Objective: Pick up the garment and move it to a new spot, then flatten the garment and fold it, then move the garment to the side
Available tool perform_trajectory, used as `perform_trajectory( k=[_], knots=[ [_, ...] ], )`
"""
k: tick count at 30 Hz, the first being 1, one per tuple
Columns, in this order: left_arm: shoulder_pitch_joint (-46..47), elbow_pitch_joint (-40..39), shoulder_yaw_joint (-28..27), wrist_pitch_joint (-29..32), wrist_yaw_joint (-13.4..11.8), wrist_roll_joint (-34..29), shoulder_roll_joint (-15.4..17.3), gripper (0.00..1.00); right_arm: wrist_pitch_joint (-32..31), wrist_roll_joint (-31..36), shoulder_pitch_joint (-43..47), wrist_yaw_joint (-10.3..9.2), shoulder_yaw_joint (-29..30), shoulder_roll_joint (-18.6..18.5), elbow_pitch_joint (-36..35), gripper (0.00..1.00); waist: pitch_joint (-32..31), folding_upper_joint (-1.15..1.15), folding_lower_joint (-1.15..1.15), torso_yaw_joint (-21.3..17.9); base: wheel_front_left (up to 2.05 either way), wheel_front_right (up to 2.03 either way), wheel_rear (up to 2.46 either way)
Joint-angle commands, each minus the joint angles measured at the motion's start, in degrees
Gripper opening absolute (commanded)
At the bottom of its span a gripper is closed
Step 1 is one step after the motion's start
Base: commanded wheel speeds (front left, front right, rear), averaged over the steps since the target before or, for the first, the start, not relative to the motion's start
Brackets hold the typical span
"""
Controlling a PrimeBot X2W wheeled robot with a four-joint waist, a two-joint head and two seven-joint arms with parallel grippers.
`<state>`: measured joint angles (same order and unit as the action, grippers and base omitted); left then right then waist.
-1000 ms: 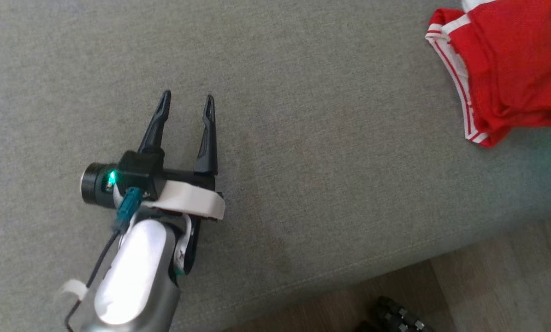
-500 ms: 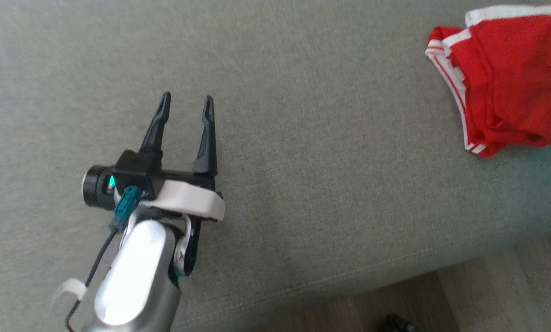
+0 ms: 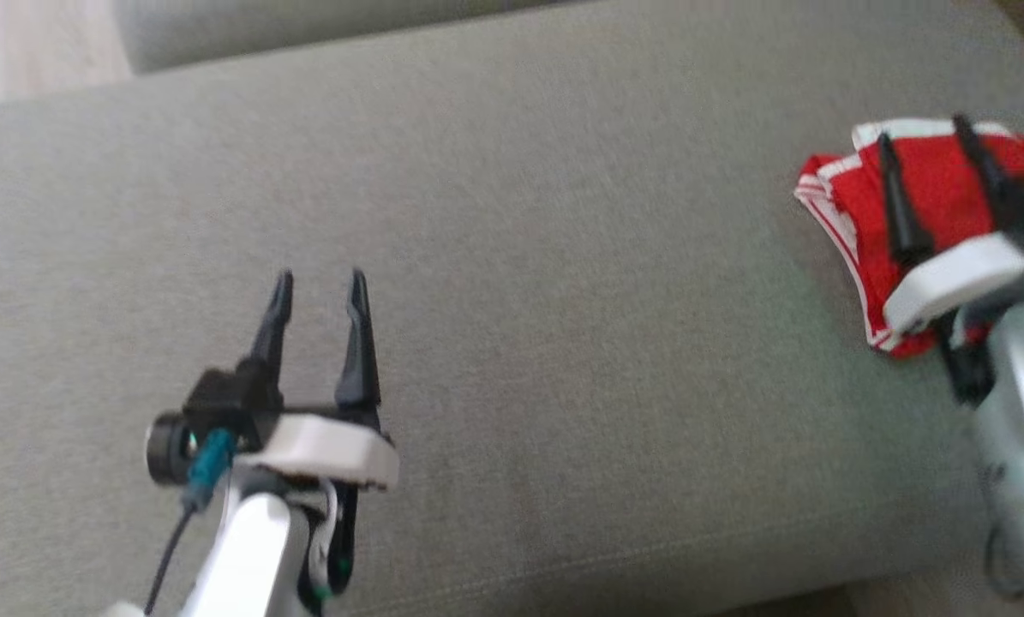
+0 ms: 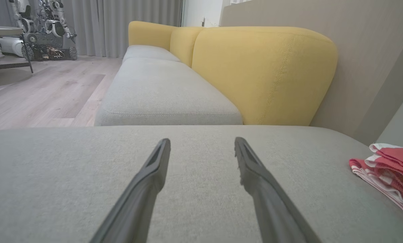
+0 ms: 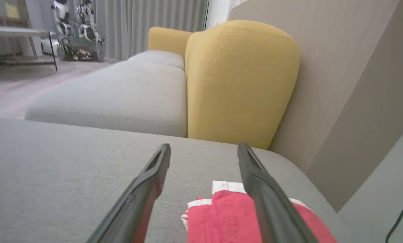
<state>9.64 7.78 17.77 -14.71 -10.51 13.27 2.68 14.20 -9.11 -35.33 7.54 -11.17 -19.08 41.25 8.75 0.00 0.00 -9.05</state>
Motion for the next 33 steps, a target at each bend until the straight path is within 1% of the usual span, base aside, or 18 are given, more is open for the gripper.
perform_trajectory(
  k=[1, 4, 10, 13, 15, 21, 26, 30, 33],
  knots=[
    [-0.2, -1.7, -1.7, -0.3, 0.4, 0.1, 0.2, 1.00, 0.7, -0.6, 1.6, -0.05, 1.2, 1.0, -3.4, 1.00, -2.9, 0.00, 0.00, 1.9, 0.00, 0.00, 0.00],
    [-2.6, -1.7, -1.9, -0.3, 0.3, 0.0, 0.2, 1.00, 0.8, 0.4, 7.0, -0.05, 4.6, 4.6, -8.1, 1.00, -4.7, 0.00, 0.00, 2.6, 0.00, 0.00, 0.00],
    [-6.6, -3.4, -2.5, -0.3, 0.9, -0.2, 0.2, 1.00, 0.8, 5.7, 18.1, -0.05, 10.9, 11.2, -18.7, 1.00, -7.2, 0.00, 0.00, 3.2, 0.00, 0.00, 0.00],
    [-7.8, -4.5, -3.0, -0.3, 0.8, -1.0, 0.2, 1.00, 0.8, 8.8, 22.7, -0.05, 11.8, 13.4, -23.0, 1.00, -7.7, 0.00, 0.00, 3.3, 0.00, 0.00, 0.00],
    [-8.2, -5.3, -3.4, -0.3, 0.6, -1.9, 0.2, 1.00, 0.8, 9.5, 24.9, -0.05, 12.5, 14.5, -24.5, 1.00, -8.0, 0.00, 0.00, 3.3, 0.00, 0.00, 0.00],
    [-9.3, -6.6, -4.3, -0.3, 0.0, -2.8, 0.2, 1.00, 0.8, 10.6, 27.4, -0.05, 13.0, 15.8, -26.6, 1.00, -8.4, 0.00, 0.00, 2.7, 0.00, 0.00, 0.00],
    [-9.4, -6.6, -4.6, -0.3, -0.5, -2.6, 0.2, 1.00, 0.8, 10.7, 27.7, -0.05, 12.9, 16.1, -27.1, 1.00, -8.6, 0.00, 0.00, 2.6, 0.00, 0.00, 0.00],
    [-9.4, -6.4, -4.7, -0.3, -1.4, -3.5, 0.2, 1.00, 0.8, 10.9, 27.8, -0.05, 13.0, 16.1, -27.3, 1.00, -8.6, 0.00, 0.00, 2.5, 0.00, 0.00, 0.00],
    [-9.5, -6.2, -5.0, -0.3, -1.7, -3.9, 0.2, 1.00, 0.8, 10.8, 27.7, -0.05, 13.0, 16.2, -27.2, 1.00, -8.8, 0.00, 0.00, 2.5, 0.00, 0.00, 0.00]
  ],
)
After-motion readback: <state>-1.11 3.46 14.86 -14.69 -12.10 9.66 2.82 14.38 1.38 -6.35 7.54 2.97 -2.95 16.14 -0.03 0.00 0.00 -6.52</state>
